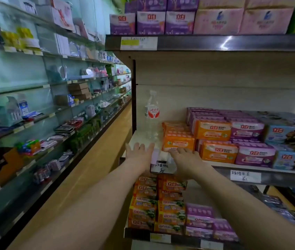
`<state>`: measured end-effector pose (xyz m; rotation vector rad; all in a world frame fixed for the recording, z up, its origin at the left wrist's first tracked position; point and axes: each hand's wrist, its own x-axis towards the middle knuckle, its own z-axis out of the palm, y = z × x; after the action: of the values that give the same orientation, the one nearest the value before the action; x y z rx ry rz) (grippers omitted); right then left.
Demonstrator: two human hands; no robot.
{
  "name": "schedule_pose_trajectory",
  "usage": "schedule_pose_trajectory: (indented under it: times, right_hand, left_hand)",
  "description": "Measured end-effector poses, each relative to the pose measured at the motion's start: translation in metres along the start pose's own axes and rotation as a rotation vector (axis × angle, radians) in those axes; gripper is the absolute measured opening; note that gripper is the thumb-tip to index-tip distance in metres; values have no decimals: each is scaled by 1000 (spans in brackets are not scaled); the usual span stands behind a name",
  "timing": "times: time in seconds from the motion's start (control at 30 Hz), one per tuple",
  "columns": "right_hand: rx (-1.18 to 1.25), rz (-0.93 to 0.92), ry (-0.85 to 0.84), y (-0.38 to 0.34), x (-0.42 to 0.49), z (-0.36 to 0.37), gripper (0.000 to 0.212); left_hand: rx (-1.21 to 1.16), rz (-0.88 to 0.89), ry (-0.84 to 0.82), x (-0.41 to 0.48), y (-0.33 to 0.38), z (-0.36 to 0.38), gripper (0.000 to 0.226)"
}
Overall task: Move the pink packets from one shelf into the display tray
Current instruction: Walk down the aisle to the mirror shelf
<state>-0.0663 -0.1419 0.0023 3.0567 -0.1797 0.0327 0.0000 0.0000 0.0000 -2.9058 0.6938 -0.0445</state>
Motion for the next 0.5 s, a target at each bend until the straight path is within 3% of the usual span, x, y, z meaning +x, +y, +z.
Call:
schedule_pose_trajectory:
  times: [0.23,0.5]
  right_hand:
    - [14,-1,-105,6,20,8,67]
    - [-3,-7,-180,8,24,10,56]
  left_hand:
    - [63,26,-113,18,2,8,105]
    - [110,45,-93,28,-1,10,96]
